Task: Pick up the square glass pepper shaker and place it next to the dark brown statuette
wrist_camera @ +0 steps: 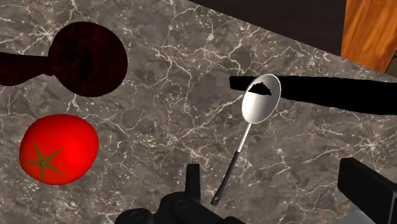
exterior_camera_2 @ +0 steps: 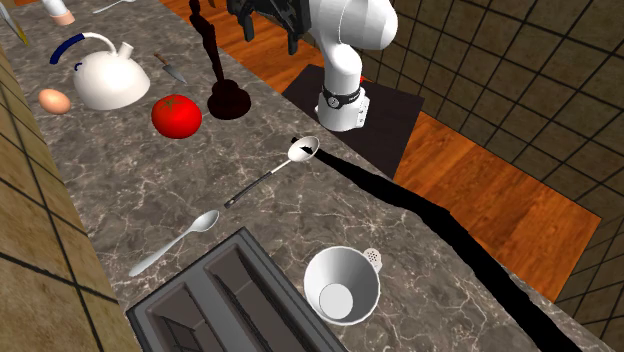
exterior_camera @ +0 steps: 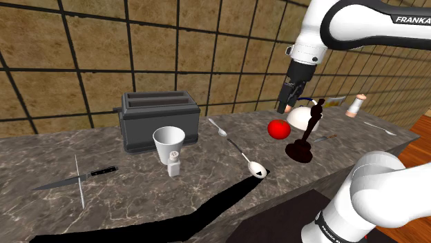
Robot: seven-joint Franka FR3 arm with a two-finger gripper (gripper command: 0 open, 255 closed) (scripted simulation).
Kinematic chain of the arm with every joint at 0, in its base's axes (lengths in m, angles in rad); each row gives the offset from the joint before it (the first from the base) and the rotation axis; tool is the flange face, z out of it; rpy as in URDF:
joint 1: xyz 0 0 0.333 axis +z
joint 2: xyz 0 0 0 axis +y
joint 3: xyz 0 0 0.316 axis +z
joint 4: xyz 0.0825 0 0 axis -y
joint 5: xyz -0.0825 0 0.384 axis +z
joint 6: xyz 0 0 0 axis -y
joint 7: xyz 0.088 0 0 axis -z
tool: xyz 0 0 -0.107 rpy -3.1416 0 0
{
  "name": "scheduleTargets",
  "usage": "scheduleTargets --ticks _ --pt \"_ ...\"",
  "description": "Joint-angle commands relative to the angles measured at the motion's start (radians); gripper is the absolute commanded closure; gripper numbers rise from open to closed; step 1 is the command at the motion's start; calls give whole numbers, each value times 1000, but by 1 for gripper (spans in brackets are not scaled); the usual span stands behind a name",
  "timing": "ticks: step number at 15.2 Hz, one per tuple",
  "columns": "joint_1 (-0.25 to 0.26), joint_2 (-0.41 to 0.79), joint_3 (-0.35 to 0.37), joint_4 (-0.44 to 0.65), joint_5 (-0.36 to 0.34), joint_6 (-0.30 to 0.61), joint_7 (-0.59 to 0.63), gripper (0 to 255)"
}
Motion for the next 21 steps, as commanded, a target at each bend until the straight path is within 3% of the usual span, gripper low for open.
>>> scheduleTargets --ticks 1,12,21 --pt "0 0 0 0 0 0 0 0" --pt "83 249 176 12 91 252 178 0" --pt "122 528 310 134 82 422 331 0"
